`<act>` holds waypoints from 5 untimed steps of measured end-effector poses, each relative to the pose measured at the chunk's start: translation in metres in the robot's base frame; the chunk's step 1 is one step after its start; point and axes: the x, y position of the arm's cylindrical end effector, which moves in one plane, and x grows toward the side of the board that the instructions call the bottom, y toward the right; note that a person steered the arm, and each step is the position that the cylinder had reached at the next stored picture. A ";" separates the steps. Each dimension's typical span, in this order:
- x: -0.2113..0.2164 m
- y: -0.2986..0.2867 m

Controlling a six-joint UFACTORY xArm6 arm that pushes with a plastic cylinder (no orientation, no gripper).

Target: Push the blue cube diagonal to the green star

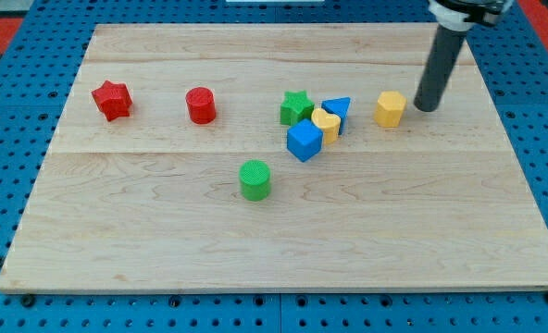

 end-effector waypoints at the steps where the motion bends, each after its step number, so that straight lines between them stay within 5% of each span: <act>1: 0.043 -0.010; 3: 0.061 -0.133; 4: 0.062 -0.161; 5: 0.068 -0.129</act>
